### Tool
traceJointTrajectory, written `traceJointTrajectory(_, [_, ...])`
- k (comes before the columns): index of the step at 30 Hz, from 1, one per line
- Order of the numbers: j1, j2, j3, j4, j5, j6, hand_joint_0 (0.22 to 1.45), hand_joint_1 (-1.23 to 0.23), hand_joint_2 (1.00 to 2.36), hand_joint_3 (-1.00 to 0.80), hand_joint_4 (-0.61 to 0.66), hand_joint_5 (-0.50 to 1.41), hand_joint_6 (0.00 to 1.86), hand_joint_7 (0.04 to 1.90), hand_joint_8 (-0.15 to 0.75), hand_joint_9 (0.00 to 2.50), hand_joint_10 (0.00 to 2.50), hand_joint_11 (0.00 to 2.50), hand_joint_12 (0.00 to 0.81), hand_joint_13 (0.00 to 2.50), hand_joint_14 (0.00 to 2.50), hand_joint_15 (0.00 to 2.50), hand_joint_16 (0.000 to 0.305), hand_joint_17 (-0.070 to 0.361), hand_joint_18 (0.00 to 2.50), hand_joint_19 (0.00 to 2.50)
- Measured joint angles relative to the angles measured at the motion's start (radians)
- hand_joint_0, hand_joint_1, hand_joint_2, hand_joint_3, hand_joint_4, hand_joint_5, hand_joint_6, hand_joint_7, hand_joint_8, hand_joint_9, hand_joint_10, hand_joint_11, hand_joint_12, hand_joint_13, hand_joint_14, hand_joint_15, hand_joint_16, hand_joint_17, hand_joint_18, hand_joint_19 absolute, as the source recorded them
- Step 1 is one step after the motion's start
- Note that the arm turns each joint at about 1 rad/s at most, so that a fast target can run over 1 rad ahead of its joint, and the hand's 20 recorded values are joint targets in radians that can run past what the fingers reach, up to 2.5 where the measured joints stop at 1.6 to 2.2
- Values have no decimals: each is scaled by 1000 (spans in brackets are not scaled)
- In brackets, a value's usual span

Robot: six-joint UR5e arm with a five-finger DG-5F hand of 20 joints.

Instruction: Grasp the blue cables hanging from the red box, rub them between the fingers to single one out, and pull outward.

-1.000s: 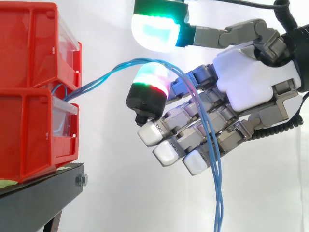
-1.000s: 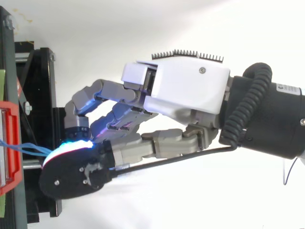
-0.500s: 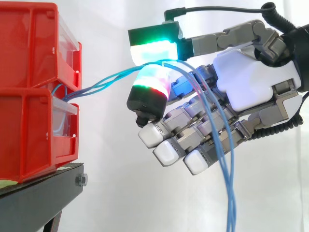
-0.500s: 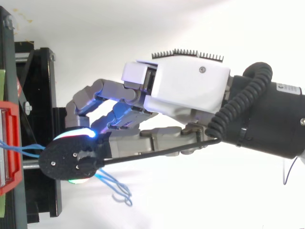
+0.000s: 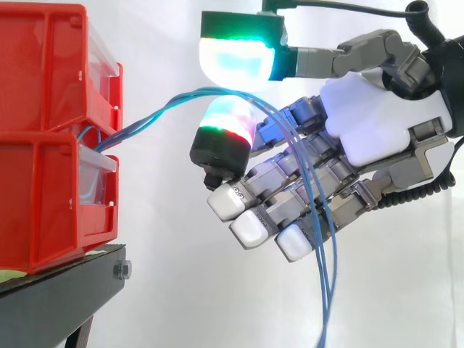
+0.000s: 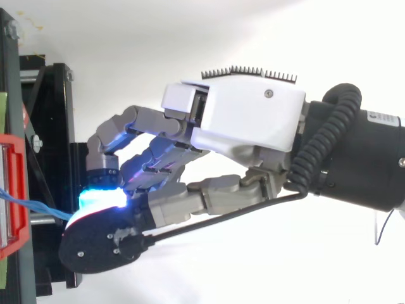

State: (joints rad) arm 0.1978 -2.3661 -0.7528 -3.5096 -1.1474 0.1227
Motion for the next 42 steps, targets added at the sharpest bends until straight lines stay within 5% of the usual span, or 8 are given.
traceJointTrajectory(11, [0, -1, 0, 0, 0, 0, 615, -812, 1010, -355, 104, -167, 842, 1077, 278, 781, 13, 447, 383, 725, 20, 529, 48, 107, 614, 532])
traceJointTrajectory(17, [0, 0, 0, 0, 0, 0, 718, -964, 1003, -454, 80, -193, 874, 1015, 256, 691, 14, 434, 382, 679, 18, 502, 47, 106, 618, 456])
traceJointTrajectory(35, [0, 0, 8, -7, 0, 2, 442, -725, 1000, -500, 149, -166, 859, 985, 304, 787, 11, 426, 425, 746, 17, 513, 56, 125, 687, 491])
traceJointTrajectory(42, [0, 1, 8, -8, 0, 1, 587, -625, 1006, -420, 99, -163, 844, 1073, 272, 800, 13, 438, 389, 721, 20, 527, 47, 107, 612, 550])
